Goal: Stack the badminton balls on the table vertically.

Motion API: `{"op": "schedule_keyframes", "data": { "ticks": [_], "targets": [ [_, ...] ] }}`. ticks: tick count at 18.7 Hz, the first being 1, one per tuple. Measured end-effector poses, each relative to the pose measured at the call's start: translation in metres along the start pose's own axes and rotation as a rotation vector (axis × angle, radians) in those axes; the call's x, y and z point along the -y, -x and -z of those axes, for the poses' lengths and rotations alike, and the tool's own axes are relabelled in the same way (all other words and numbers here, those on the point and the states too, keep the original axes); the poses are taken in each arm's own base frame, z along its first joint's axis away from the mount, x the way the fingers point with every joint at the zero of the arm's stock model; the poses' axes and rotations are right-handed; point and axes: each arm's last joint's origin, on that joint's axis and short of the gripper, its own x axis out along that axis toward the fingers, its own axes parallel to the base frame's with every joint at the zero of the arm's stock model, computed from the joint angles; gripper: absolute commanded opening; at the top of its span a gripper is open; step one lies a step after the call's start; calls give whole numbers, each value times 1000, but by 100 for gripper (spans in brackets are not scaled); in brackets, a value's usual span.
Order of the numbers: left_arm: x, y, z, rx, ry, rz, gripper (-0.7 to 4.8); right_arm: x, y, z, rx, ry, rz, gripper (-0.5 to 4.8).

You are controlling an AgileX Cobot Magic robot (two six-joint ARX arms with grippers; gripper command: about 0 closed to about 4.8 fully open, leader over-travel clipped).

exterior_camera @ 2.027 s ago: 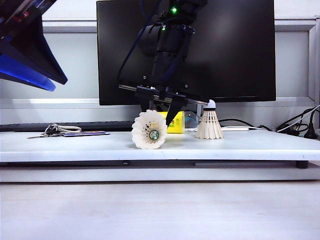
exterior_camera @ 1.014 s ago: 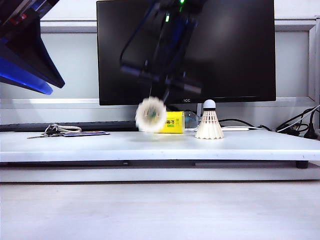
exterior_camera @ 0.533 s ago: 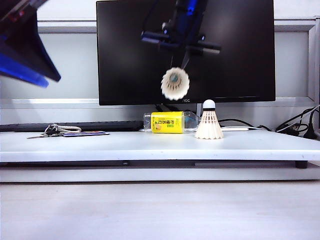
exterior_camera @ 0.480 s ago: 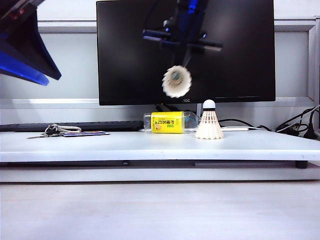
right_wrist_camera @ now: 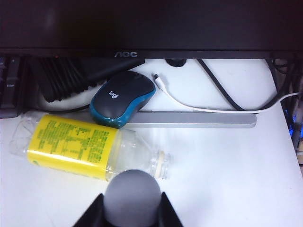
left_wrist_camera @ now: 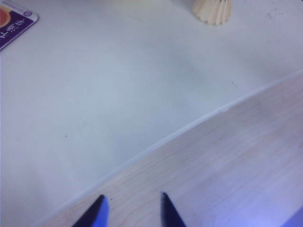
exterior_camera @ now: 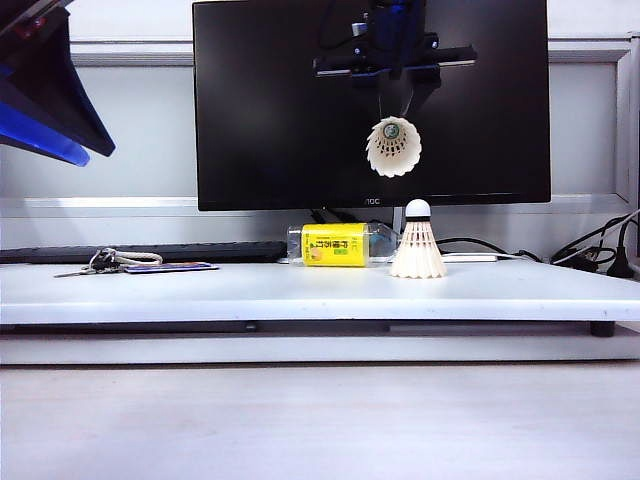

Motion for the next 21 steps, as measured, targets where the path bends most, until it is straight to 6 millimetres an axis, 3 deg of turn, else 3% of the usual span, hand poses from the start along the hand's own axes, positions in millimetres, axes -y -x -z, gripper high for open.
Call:
{"op": "schedule_keyframes", "data": {
  "ticks": [6, 14, 17, 21],
  "targets": [
    [0, 5, -1, 23, -19, -13, 154, 6, 16, -7, 26, -1, -11, 107],
    [0, 8, -2, 38, -21, -18, 154, 41, 90, -29, 143, -10, -73, 107],
    [1, 13, -3, 59, -24, -18, 154, 56, 111, -15, 161, 10, -101, 107],
    [4, 19, -4, 84, -31, 28, 154, 73, 120, 23, 257, 17, -231, 107]
  ]
}}
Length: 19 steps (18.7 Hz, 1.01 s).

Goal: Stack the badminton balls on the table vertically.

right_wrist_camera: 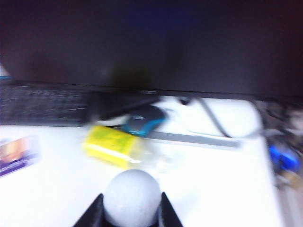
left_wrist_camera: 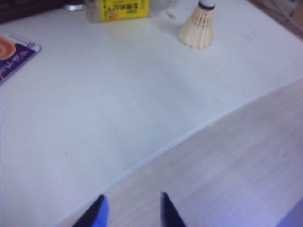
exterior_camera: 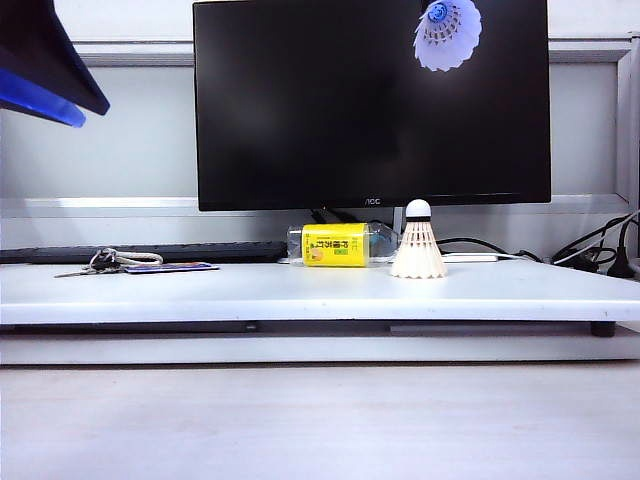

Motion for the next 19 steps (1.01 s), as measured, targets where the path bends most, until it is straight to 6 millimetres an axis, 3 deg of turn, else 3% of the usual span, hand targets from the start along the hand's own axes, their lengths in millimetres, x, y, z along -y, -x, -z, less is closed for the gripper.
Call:
{"op": "schedule_keyframes", "data": {
  "ticks": [3, 7, 10, 13, 19],
  "targets": [
    [2, 1, -1, 14, -4, 74, 154, 6, 8, 24, 141, 17, -114, 107],
    [3, 1, -2, 25, -7, 112, 154, 6, -11, 61, 256, 62, -218, 106],
    [3, 1, -2, 25, -7, 113, 154, 14, -18, 69, 354, 45, -260, 106],
    [4, 2, -3, 32, -9, 112, 154, 54, -42, 72, 357, 35, -238, 106],
    [4, 2, -7, 72, -21, 110, 154, 57, -85, 90, 331, 28, -335, 106]
  ]
}}
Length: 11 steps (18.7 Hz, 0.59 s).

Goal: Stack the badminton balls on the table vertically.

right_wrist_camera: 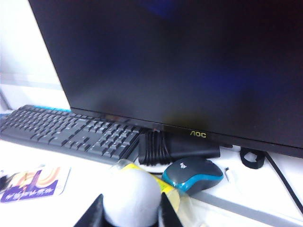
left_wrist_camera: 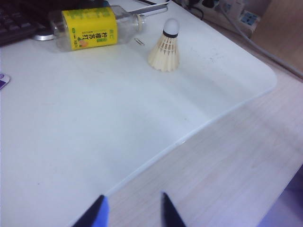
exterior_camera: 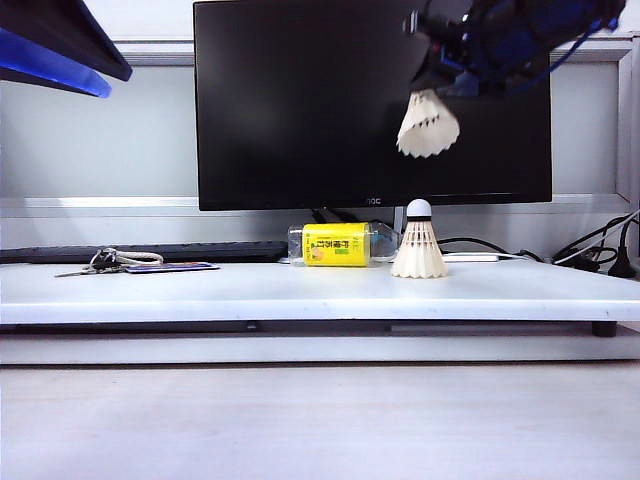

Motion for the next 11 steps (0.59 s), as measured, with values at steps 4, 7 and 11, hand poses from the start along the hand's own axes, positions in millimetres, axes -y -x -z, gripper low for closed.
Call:
{"op": "schedule_keyframes", "data": {
  "ticks": [4, 7, 11],
  "targets": [
    [0, 0, 0, 0, 0, -2, 153, 6, -14, 19, -29, -7, 5, 106],
    [0, 0, 0, 0, 0, -5, 153, 8, -21, 31, -56, -26, 8, 106],
    [0, 0, 0, 0, 0, -5, 153, 11, -27, 44, -93, -37, 13, 106]
  ]
}}
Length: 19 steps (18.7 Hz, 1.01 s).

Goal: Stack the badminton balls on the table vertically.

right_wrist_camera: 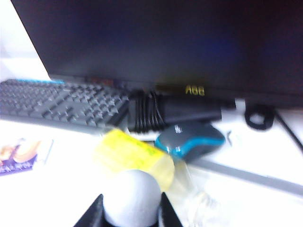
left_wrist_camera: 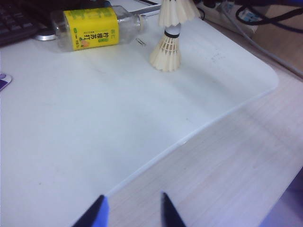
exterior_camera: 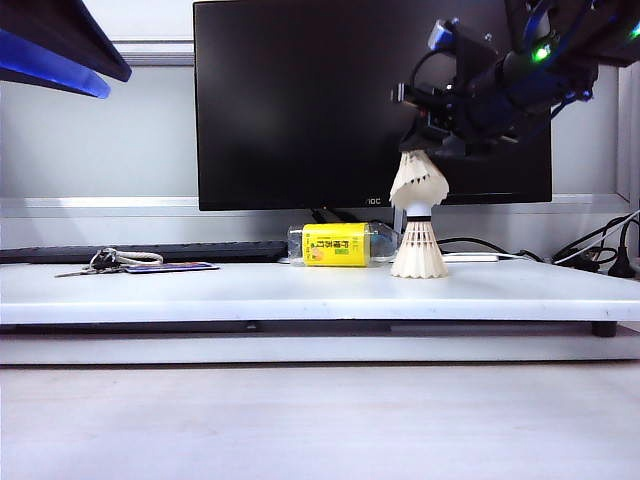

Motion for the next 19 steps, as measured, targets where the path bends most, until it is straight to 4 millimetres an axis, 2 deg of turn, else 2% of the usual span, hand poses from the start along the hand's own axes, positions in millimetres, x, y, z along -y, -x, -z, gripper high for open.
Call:
{"op": "schedule_keyframes", "data": {
  "ticks": [2, 9, 13, 19],
  "targets": [
    [0, 0, 0, 0, 0, 0, 153, 2, -4, 7, -23, -4, 3, 106],
    [0, 0, 0, 0, 0, 0, 154, 3, -5, 12, -45, -8, 4, 106],
    [0, 0, 0, 0, 0, 0, 153, 5, 2, 34, -82, -15, 10, 106],
    [0, 0, -2, 17, 3, 0, 153, 4, 1, 29, -42, -6, 4, 106]
  ]
}}
